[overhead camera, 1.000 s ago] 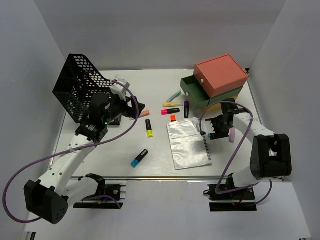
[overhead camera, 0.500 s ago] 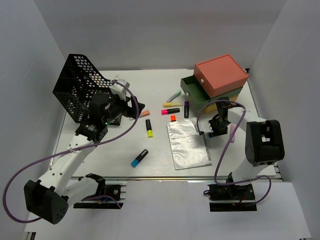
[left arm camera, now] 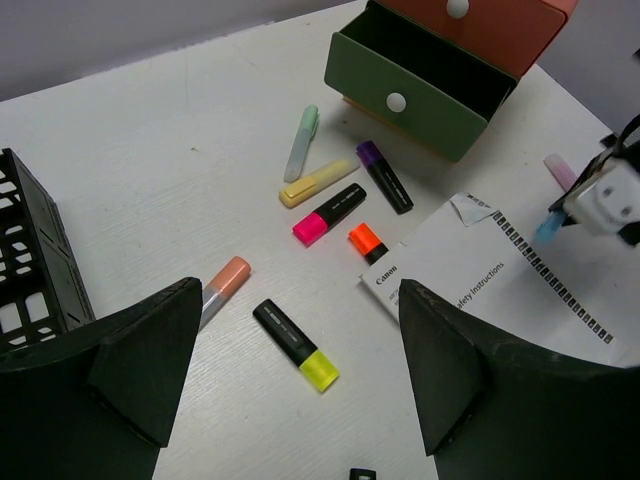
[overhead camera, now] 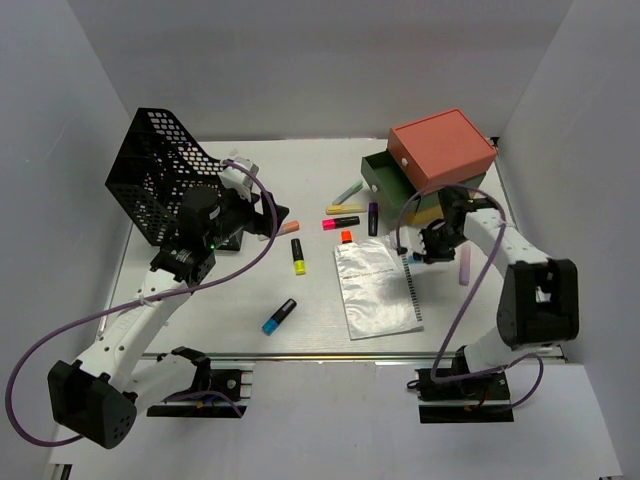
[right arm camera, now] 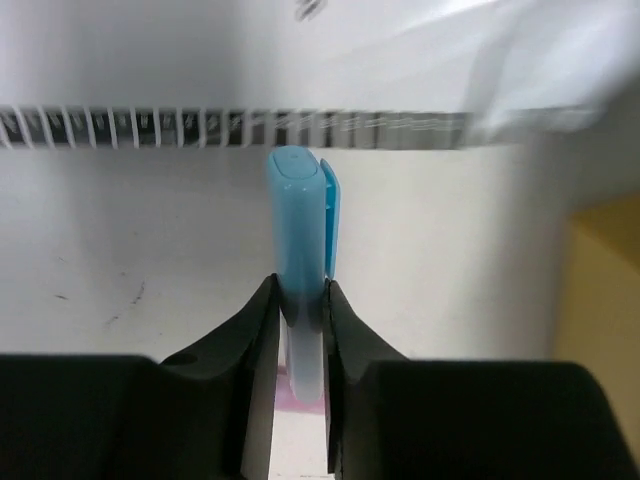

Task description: Organize the desk

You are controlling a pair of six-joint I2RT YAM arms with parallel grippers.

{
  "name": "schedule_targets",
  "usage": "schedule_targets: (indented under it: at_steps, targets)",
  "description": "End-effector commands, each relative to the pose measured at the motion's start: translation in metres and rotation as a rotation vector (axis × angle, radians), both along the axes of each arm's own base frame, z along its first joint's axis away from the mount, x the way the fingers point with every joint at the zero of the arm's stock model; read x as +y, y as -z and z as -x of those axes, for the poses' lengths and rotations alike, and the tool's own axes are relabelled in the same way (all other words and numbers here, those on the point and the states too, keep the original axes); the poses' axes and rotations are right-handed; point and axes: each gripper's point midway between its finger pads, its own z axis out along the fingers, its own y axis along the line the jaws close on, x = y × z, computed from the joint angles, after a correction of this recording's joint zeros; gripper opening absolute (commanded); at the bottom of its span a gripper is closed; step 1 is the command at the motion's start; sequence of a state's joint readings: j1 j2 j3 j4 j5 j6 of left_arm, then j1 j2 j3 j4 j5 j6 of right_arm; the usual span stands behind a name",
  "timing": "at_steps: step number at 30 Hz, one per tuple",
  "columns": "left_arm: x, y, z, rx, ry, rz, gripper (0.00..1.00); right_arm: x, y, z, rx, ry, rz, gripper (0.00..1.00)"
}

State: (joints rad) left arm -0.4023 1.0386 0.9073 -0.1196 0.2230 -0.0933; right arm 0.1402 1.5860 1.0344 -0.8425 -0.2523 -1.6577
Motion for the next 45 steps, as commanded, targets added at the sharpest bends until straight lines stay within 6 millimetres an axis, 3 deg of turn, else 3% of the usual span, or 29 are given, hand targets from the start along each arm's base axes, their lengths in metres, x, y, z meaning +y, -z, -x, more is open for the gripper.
schedule_targets:
  at_steps: [1, 3, 7, 8, 9, 11, 12, 17, 19, 20, 26, 27, 29, 30, 33, 36, 41, 42, 44, 45]
  targets:
    - [0.003, -0.004, 0.004, -0.021, -0.002, 0.006, 0.89, 0.049, -0.084, 0.0, -0.057, 0.109, -0.28, 0.0]
    - [0.0, -0.005, 0.005, -0.02, 0.015, 0.013, 0.88, 0.081, -0.127, 0.002, -0.067, 0.151, -0.423, 0.0]
    - [-0.001, -0.003, 0.005, -0.014, 0.019, 0.011, 0.87, 0.123, -0.186, -0.011, -0.077, 0.322, -0.64, 0.0]
    - [0.001, -0.003, 0.004, -0.016, 0.008, 0.008, 0.87, 0.128, -0.201, -0.021, -0.097, 0.38, -0.683, 0.0]
    - [0.002, -0.002, 0.003, -0.017, 0.002, 0.007, 0.87, 0.132, -0.217, -0.043, -0.123, 0.536, -0.752, 0.0]
    - [0.004, 0.001, 0.002, -0.016, -0.013, -0.003, 0.87, 0.137, -0.228, -0.061, -0.135, 0.646, -0.812, 0.0]
    - [0.005, 0.002, 0.001, -0.016, -0.017, -0.007, 0.87, 0.134, -0.241, -0.081, -0.167, 0.771, -0.862, 0.0]
    - [0.004, 0.012, -0.003, 0.008, -0.016, -0.023, 0.87, 0.113, -0.246, -0.139, -0.317, 1.078, -0.871, 0.0]
    - [0.002, 0.016, -0.004, 0.017, -0.006, -0.026, 0.87, 0.113, -0.251, -0.153, -0.389, 1.107, -0.891, 0.0]
    - [0.001, 0.021, -0.005, 0.029, -0.003, -0.032, 0.87, 0.105, -0.245, -0.162, -0.44, 1.158, -0.864, 0.0]
    - [-0.007, 0.026, -0.002, 0.034, 0.044, -0.027, 0.88, 0.103, -0.217, -0.185, -0.493, 1.204, -0.759, 0.0]
    - [-0.007, 0.028, -0.003, 0.037, 0.044, -0.027, 0.88, 0.103, -0.214, -0.186, -0.493, 1.202, -0.747, 0.0]
    - [-0.012, 0.031, -0.001, 0.046, 0.073, -0.021, 0.88, 0.101, -0.206, -0.189, -0.496, 1.203, -0.712, 0.11]
    - [-0.014, 0.032, -0.002, 0.049, 0.082, -0.018, 0.88, 0.1, -0.204, -0.19, -0.496, 1.203, -0.702, 0.24]
    - [-0.021, 0.045, -0.004, 0.102, 0.1, -0.023, 0.87, 0.102, -0.197, -0.189, -0.47, 1.189, -0.666, 0.44]
    - [-0.027, 0.054, -0.003, 0.14, 0.119, 0.002, 0.87, 0.107, -0.197, -0.184, -0.434, 1.165, -0.656, 0.54]
    - [-0.035, 0.068, -0.007, 0.226, 0.121, 0.03, 0.79, 0.112, -0.216, -0.166, -0.399, 1.107, -0.712, 0.55]
    - [-0.031, 0.073, -0.005, 0.266, 0.104, 0.039, 0.67, 0.115, -0.22, -0.16, -0.381, 1.084, -0.722, 0.51]
    - [-0.028, 0.082, 0.003, 0.344, 0.092, 0.031, 0.52, 0.134, -0.235, -0.127, -0.262, 0.941, -0.783, 0.38]
    - [-0.028, 0.085, 0.008, 0.368, 0.081, 0.026, 0.34, 0.141, -0.229, -0.111, -0.198, 0.89, -0.787, 0.12]
